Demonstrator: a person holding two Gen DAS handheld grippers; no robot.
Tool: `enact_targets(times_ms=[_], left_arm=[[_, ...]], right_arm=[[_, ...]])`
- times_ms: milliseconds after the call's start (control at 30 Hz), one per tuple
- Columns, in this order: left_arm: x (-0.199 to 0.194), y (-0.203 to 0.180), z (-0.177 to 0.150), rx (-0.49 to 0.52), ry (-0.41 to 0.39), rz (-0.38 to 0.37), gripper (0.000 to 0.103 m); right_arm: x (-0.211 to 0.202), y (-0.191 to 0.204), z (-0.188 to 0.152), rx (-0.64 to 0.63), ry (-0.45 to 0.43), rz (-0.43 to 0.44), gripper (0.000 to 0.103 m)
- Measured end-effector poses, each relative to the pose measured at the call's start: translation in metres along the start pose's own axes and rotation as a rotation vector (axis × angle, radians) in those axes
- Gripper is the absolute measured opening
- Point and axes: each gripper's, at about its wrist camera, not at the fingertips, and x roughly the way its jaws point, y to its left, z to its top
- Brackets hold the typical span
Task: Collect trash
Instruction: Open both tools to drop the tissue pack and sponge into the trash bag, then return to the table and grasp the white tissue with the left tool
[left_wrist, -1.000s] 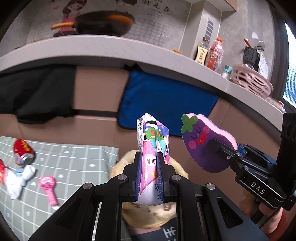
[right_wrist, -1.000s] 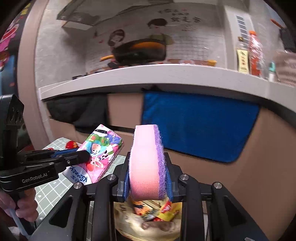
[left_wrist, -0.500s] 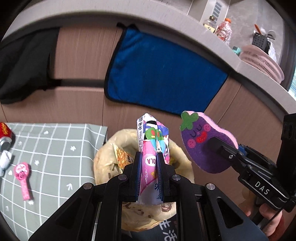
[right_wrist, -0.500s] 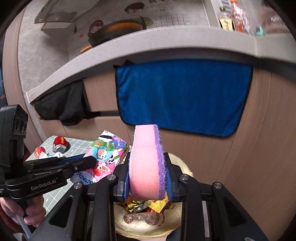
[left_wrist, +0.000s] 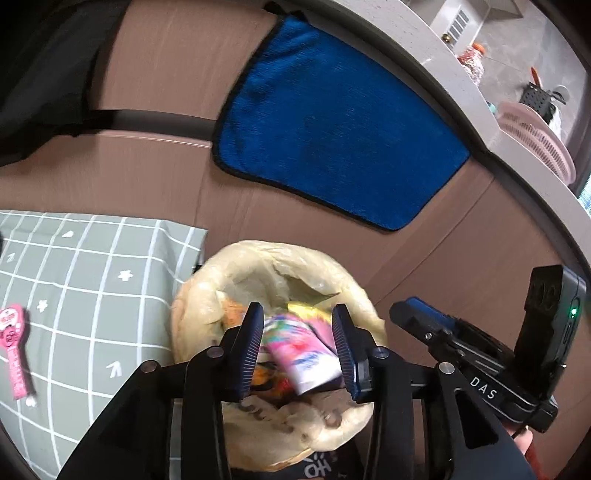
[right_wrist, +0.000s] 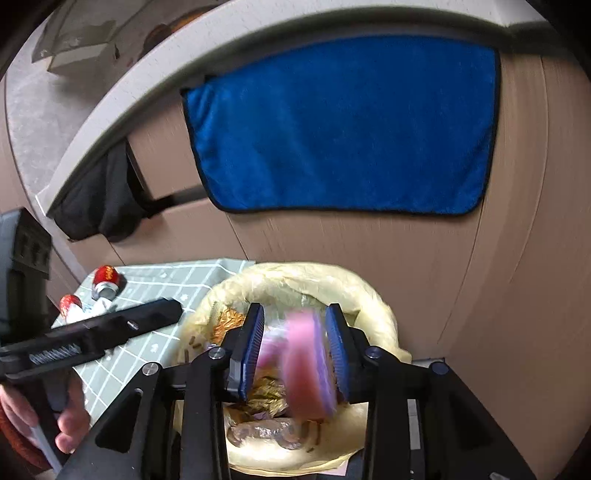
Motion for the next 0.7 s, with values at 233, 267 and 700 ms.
enact_targets(times_ms=[233, 267, 700], left_arm=[[-0.050, 0.007, -0.004, 0.022, -0.086, 0.103, 0.040], [-0.060, 0.009, -0.004, 0.022, -0.099, 0.106, 0.040], [-0.202, 0.080, 0.010, -0.113, -0.338, 0.165, 0.042]], right_arm=[[-0.011, 0.011, 0.002, -0.026, -0.024, -0.014, 0.034], [-0.015, 0.015, 0.003, -0.036, -0.033, -0.015, 0.034], [-0.060, 0.118, 0.030, -0.189, -0.156, 0.107, 0.036]])
